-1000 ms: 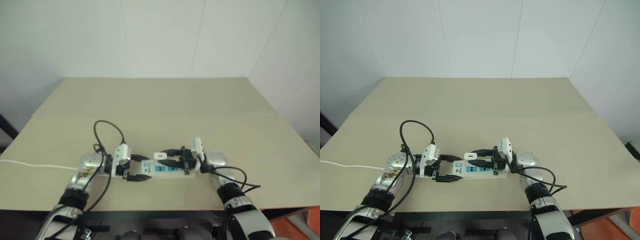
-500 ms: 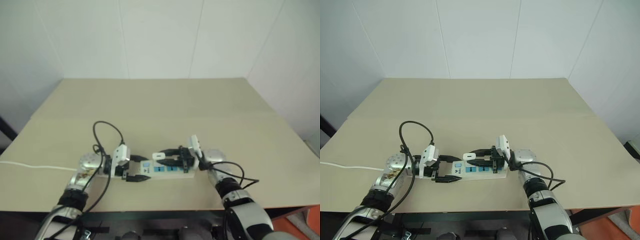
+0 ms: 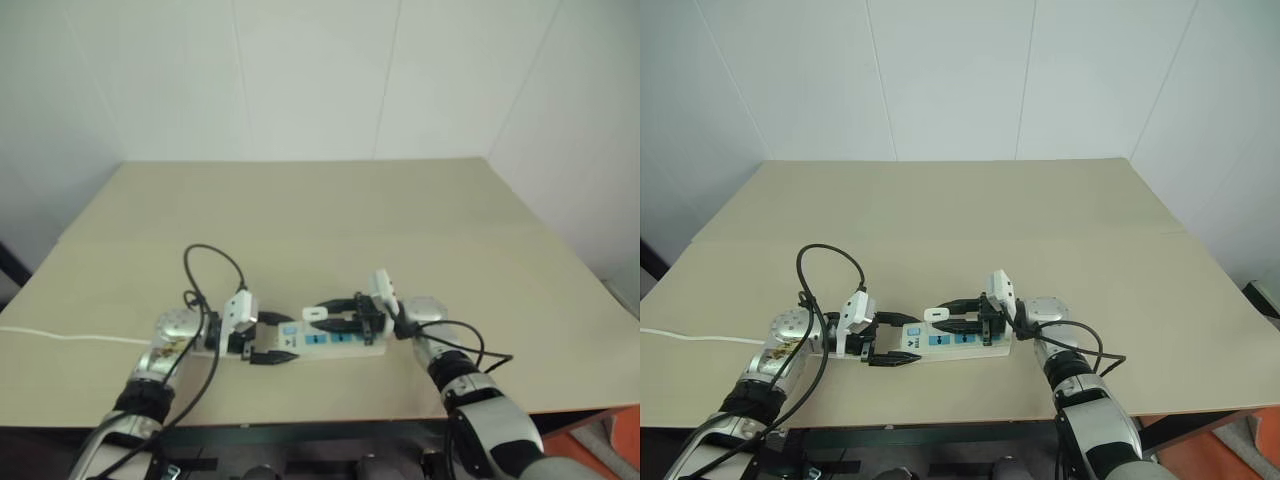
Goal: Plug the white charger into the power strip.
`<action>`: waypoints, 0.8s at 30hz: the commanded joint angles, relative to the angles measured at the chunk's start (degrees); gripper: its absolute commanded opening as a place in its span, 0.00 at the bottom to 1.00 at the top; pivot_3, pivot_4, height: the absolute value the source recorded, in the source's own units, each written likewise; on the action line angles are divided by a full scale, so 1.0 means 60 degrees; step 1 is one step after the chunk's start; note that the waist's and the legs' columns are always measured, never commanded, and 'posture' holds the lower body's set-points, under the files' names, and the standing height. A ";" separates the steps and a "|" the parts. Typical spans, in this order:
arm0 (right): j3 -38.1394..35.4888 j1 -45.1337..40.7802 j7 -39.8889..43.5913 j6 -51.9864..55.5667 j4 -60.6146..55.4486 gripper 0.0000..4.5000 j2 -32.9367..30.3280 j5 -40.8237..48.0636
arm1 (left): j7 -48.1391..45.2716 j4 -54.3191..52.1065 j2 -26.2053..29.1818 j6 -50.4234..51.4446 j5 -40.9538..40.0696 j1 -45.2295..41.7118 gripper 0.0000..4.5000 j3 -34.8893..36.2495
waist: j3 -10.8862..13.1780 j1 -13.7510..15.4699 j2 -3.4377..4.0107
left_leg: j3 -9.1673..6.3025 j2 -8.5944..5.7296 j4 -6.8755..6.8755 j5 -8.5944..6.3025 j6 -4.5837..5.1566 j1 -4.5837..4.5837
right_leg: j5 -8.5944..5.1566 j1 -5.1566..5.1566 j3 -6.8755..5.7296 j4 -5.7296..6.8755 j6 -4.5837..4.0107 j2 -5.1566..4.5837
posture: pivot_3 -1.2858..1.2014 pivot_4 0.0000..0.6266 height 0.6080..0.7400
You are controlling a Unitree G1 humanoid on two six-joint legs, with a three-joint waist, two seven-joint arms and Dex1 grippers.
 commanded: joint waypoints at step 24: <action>0.0334 0.0388 -0.0761 0.0552 0.0771 0.68 -0.0317 -0.1073 | -0.0204 -0.0345 0.0118 -0.0317 0.0143 0.0168 0.72 -0.0147 | -0.0042 -0.0012 0.0005 | -0.0003 0.0009 -0.0012 -0.0001 -0.0001 0.0008 | -0.0009 0.0000 0.0001 -0.0001 -0.0013 0.0008 | 0.52 0.24 1.00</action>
